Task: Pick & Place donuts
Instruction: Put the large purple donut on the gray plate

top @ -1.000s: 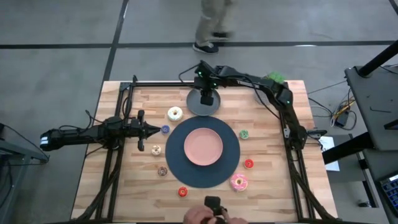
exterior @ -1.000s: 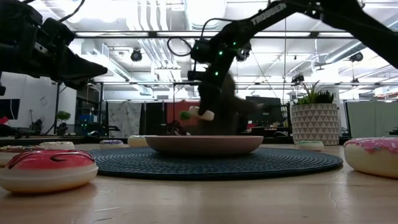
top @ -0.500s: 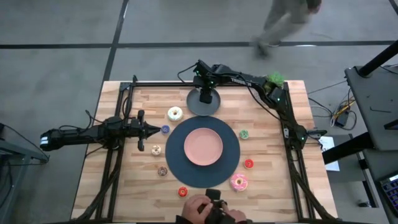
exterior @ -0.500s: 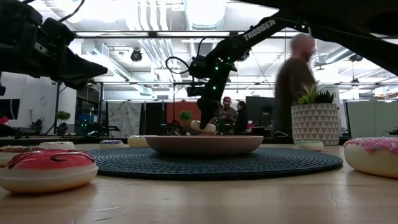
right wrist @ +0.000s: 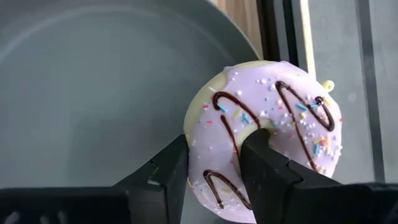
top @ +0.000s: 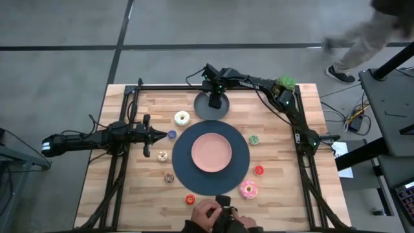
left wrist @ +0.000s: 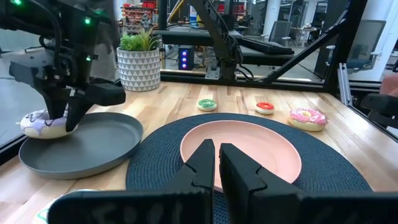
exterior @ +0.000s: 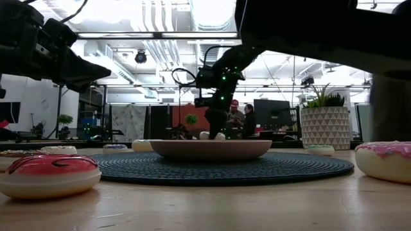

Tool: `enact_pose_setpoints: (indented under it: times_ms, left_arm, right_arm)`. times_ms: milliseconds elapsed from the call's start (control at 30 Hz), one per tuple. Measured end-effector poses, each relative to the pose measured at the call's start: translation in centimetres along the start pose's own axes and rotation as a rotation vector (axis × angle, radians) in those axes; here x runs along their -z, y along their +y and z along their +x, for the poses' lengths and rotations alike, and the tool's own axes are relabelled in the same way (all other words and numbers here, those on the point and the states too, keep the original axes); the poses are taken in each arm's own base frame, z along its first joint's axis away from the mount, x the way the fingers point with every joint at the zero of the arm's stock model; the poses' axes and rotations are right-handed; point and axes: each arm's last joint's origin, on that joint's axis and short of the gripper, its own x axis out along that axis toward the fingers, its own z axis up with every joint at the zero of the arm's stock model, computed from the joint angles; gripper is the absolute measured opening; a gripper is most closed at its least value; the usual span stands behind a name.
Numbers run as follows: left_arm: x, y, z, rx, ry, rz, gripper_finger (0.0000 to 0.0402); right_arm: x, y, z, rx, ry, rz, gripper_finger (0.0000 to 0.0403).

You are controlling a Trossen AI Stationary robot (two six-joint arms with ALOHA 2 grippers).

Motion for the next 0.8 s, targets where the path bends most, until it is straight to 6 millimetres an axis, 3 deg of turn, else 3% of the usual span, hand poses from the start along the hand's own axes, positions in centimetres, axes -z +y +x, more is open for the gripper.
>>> enact_pose_setpoints:
  times_ms: [433,800]
  left_arm:
    - [0.0,0.0,0.0,0.000,0.000,0.000,0.0000]
    - [0.0,0.0,0.0,0.000,0.000,0.000,0.0000]
  right_arm:
    - [0.1,0.1,-0.2,-0.006,0.016,0.001,0.0118]
    - [-0.7,0.9,-2.2,0.004,-0.025,-0.012,0.0130]
